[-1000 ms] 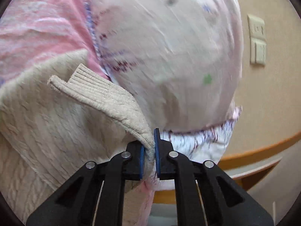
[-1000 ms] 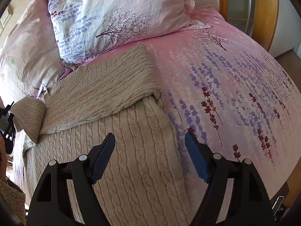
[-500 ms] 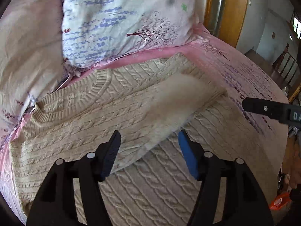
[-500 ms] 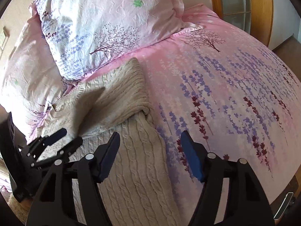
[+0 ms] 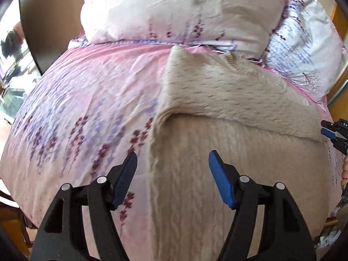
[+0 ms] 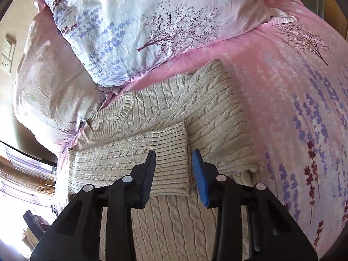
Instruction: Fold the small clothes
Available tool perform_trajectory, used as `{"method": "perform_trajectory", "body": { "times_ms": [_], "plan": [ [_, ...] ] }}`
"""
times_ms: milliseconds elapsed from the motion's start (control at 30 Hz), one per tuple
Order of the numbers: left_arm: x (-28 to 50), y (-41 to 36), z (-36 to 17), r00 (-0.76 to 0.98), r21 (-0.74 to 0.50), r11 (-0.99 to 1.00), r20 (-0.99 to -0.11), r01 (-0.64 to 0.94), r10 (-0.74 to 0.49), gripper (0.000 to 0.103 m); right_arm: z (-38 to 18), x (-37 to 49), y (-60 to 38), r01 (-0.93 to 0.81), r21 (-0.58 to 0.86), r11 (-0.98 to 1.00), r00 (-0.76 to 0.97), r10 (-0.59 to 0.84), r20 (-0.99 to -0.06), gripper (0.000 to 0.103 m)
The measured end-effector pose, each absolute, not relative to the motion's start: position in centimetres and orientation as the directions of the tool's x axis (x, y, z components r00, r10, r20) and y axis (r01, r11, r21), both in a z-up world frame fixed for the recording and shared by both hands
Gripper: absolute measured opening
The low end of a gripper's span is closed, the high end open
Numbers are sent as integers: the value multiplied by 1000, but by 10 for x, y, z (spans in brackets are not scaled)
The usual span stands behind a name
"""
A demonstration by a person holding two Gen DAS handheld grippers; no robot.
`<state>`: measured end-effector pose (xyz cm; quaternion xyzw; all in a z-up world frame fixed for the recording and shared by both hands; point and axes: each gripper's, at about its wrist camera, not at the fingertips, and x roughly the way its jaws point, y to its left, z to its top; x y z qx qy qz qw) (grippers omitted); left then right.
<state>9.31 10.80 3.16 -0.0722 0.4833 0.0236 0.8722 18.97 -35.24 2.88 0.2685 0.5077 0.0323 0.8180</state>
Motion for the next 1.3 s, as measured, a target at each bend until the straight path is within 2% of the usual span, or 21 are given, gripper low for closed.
{"method": "perform_trajectory", "body": {
  "times_ms": [33,100,167,233,400,433,500,567,633,667,733,767,800,1000,1200,1300],
  "plan": [
    [89,114,29,525,-103,986,-851,-129,-20,68,24,191,-350,219,462,859,466,324,-823,30],
    [83,119,25,519,-106,983,-854,-149,-13,68,20,191,-344,206,440,874,450,314,-836,14],
    [80,119,21,515,-115,981,-857,-154,-19,68,25,190,-337,177,418,891,471,296,-831,9],
    [80,116,17,507,-120,981,-861,-149,-28,68,41,193,-330,137,381,914,517,262,-814,8],
    [80,110,10,490,-112,985,-871,-134,-33,68,95,199,-321,79,339,937,687,195,-700,7],
    [80,109,10,494,-109,985,-869,-133,-30,68,94,201,-320,94,310,946,686,164,-709,7],
    [78,109,10,496,-108,985,-868,-132,-28,68,67,212,-322,149,231,961,607,96,-789,7],
    [77,110,11,500,-114,985,-865,-131,-34,68,33,219,-332,203,230,952,495,103,-863,8],
    [77,112,12,498,-127,983,-866,-131,-45,68,26,212,-341,234,269,934,480,130,-867,9],
    [77,114,13,498,-140,981,-865,-133,-56,68,32,206,-346,238,286,928,502,135,-854,13],
    [76,118,15,501,-170,976,-862,-135,-81,68,43,194,-357,236,325,916,531,158,-833,32],
    [76,119,16,501,-183,974,-860,-134,-93,68,48,185,-365,231,358,905,550,182,-815,50],
    [76,121,17,501,-197,972,-859,-131,-106,68,51,176,-373,226,387,894,562,205,-801,58],
    [74,127,20,490,-293,951,-845,-94,-212,67,33,127,-431,285,524,803,511,335,-791,58],
    [69,131,20,479,-394,916,-820,-75,-314,63,9,86,-442,299,601,741,452,445,-773,58],
    [66,133,18,470,-446,892,-806,-79,-361,56,9,73,-436,269,629,729,436,491,-755,57]
  ]
}}
